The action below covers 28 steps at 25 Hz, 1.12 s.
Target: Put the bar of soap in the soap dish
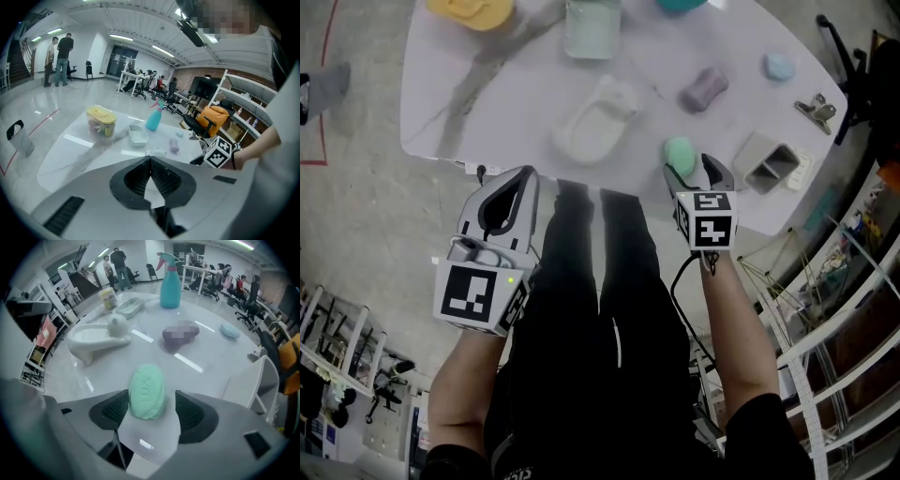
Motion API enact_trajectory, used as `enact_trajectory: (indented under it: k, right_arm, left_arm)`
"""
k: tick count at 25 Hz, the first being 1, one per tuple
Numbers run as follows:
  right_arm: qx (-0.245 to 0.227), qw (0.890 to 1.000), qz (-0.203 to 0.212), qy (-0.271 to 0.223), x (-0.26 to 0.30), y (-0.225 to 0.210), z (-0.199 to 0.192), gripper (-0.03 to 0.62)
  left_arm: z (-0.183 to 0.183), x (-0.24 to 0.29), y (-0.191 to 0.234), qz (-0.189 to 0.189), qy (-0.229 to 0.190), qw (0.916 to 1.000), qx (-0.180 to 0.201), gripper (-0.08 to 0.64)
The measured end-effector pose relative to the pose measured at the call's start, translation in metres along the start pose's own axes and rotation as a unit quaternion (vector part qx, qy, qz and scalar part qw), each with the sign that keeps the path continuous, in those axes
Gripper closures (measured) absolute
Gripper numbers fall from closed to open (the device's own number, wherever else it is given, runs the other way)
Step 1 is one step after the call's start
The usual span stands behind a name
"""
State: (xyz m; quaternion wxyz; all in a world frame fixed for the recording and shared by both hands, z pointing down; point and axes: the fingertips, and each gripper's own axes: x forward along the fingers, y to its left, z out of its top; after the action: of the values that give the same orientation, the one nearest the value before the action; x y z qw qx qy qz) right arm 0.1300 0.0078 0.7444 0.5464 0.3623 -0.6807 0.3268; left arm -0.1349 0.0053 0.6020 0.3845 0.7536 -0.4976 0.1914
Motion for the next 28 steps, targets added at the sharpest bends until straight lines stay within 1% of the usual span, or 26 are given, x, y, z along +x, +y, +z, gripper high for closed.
enact_trajectory:
  k: [2,4,6,9,13,16,19,21,25,28]
  right_arm:
    - [0.025,1.000,0.009,-0.005,0.005,0.000,0.007,0.273]
    - [0.032,0.999,0.012,0.002,0.013,0.001,0.014,0.273]
    - [0.024,1.000,0.004,0.015,0.018,0.001,0.017,0.273]
    - [0.000,1.000,0.000,0.020,0.018,0.000,0.016,0.273]
    - [-0.032,0.999,0.006,0.037,0.018,0.002,0.016,0.298]
    - [-0.031,0.998,0.021,0.040,0.016,0.001,0.017,0.301]
    - [0.003,0.998,0.053,0.018,0.010,0.004,0.025,0.302]
    - [0.015,0.998,0.066,-0.006,0.003,0.006,0.039,0.304]
    - [0.022,0.995,0.079,-0.060,-0.019,0.012,0.088,0.304]
    - [0.008,0.992,0.086,-0.097,-0.034,0.021,0.132,0.304]
  left_arm:
    - [0.003,0.002,-0.001,-0.002,-0.002,1.0000,-0.004,0.549]
    - [0.006,0.004,-0.002,-0.005,-0.004,1.0000,-0.007,0.550]
    - [0.006,0.005,-0.002,-0.006,-0.004,0.9999,-0.008,0.549]
    - [0.003,0.007,0.000,-0.004,0.000,1.0000,-0.007,0.550]
    - [0.000,0.008,-0.001,-0.005,0.000,1.0000,-0.008,0.549]
    - [0.000,0.008,0.000,-0.005,-0.001,0.9999,-0.010,0.549]
    - [-0.003,0.005,0.004,0.003,0.005,0.9998,-0.017,0.549]
    - [-0.005,0.002,0.008,0.005,0.000,0.9998,-0.017,0.549]
    - [-0.005,-0.008,0.016,0.015,-0.012,0.9995,-0.025,0.549]
    - [-0.001,-0.018,0.022,0.022,-0.024,0.9990,-0.032,0.549]
